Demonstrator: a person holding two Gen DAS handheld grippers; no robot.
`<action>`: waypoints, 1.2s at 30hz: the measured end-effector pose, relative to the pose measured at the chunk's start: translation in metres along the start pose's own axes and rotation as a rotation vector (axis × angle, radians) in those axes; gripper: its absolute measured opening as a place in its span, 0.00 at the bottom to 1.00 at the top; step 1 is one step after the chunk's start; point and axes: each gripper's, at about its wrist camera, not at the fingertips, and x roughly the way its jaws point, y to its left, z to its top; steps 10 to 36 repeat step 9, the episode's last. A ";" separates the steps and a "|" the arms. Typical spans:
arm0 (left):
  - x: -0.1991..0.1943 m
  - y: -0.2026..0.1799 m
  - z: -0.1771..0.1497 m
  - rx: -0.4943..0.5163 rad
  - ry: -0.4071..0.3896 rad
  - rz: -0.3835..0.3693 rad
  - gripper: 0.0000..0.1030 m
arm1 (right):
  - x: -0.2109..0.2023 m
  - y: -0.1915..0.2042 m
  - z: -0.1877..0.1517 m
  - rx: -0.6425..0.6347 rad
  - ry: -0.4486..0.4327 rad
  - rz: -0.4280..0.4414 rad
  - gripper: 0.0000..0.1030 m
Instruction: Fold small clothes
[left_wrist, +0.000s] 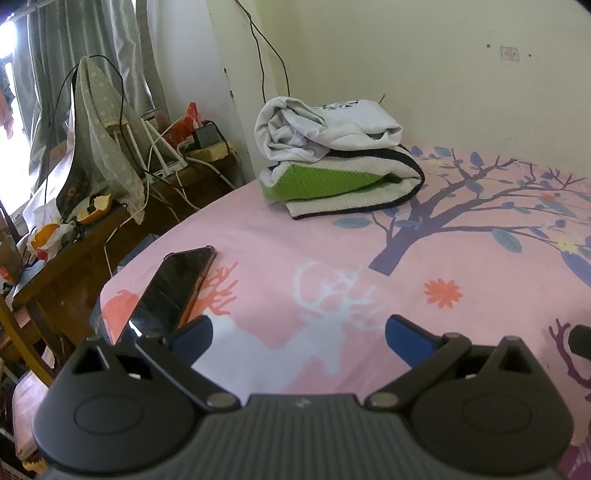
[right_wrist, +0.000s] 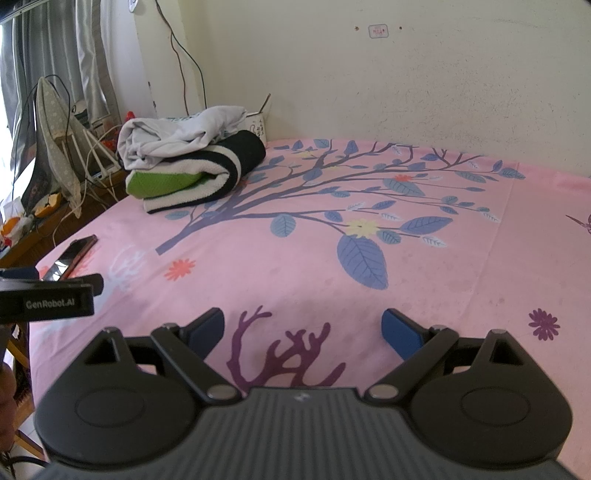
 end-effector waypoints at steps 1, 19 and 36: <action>0.000 0.000 0.000 0.001 -0.001 0.000 1.00 | 0.000 0.000 0.000 0.000 0.000 0.000 0.86; -0.004 0.002 0.000 -0.011 -0.014 -0.058 1.00 | 0.000 0.000 0.000 0.000 0.000 0.000 0.86; -0.004 0.002 0.000 -0.011 -0.014 -0.058 1.00 | 0.000 0.000 0.000 0.000 0.000 0.000 0.86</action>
